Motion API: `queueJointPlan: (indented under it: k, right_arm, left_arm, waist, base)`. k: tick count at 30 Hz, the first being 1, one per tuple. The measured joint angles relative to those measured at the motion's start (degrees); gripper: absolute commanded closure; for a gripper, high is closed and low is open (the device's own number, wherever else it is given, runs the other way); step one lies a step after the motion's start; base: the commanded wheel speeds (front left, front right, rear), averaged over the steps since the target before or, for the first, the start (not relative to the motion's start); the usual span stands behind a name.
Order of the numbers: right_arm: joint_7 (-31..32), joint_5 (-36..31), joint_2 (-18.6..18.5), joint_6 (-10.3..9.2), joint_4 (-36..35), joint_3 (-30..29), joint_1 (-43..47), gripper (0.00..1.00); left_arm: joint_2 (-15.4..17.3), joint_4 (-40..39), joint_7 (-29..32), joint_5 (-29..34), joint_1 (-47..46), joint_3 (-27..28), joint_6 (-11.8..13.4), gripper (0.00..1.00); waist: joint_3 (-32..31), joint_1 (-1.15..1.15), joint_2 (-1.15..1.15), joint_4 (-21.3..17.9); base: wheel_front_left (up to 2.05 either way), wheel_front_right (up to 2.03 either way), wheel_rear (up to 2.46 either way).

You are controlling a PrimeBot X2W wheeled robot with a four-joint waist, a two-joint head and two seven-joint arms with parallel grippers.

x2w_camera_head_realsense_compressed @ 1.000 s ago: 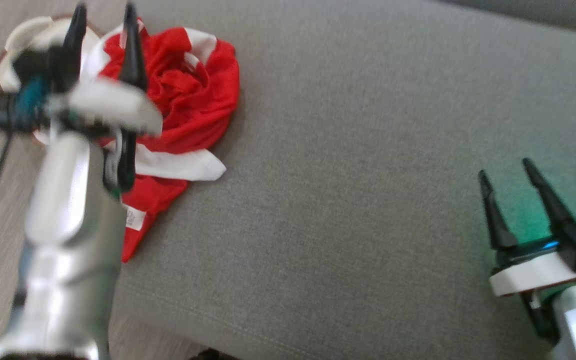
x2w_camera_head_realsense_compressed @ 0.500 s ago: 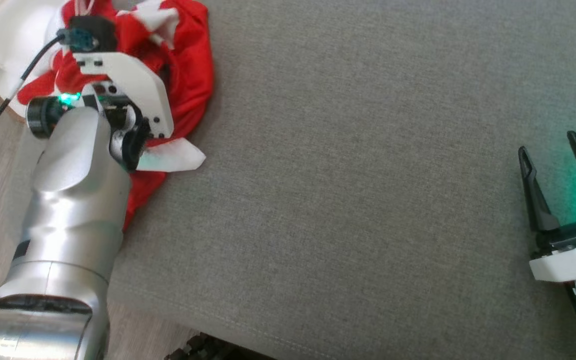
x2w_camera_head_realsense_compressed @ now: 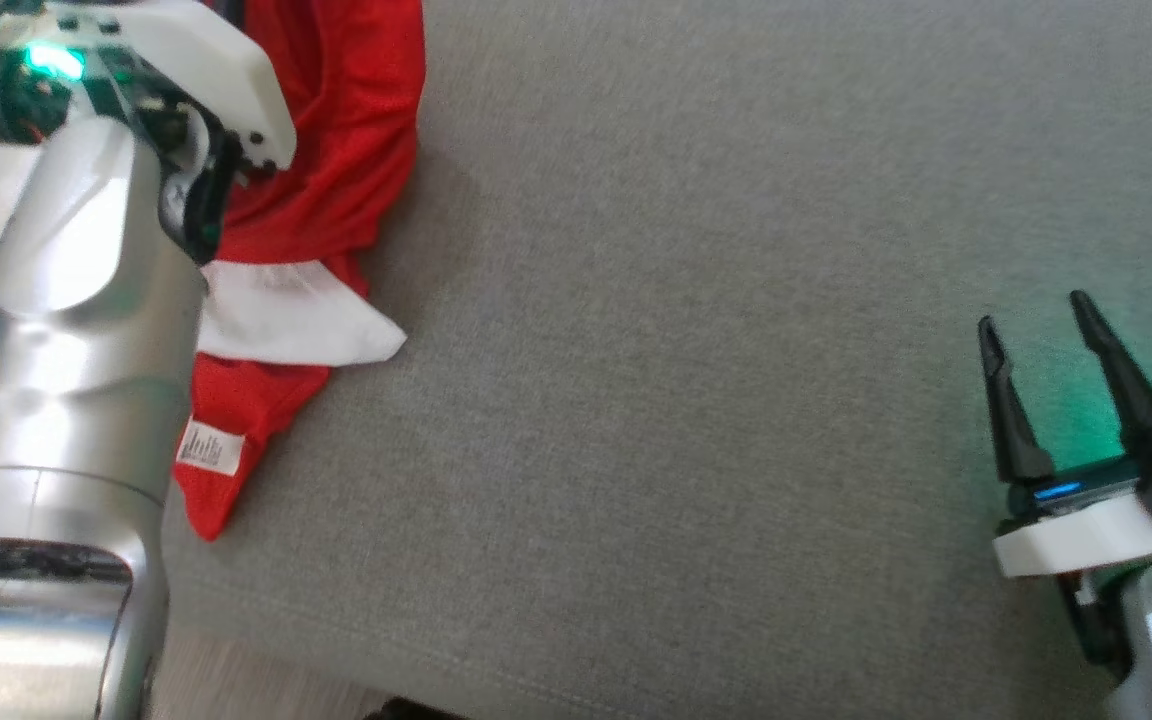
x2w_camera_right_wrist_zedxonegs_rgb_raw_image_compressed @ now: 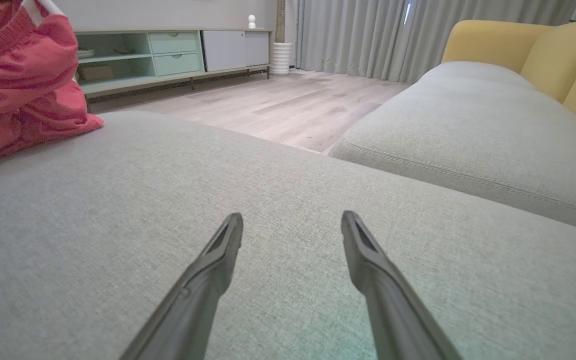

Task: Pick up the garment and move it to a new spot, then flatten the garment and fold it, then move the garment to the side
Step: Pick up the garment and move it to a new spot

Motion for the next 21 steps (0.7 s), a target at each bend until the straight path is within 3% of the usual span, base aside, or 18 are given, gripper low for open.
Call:
queueJointPlan:
  k: [8,21]
  right_arm:
    - [0.0,0.1,6.0,0.0,2.0,1.2,0.1,0.0]
    - [0.0,0.0,10.6,0.0,2.1,2.4,1.9,0.0]
  left_arm:
    - [1.9,-8.6,0.5,-1.4,-1.2,-6.9,-0.6,1.0]
    - [4.0,-26.8,5.3,-13.9,0.7,-21.0,-1.0,1.0]
  waist:
    - [-7.1,-0.01,0.0,-5.6]
    - [-13.6,-0.01,0.0,-23.3]
  base:
    - [0.0,0.0,0.0]
    - [0.0,0.0,0.0]
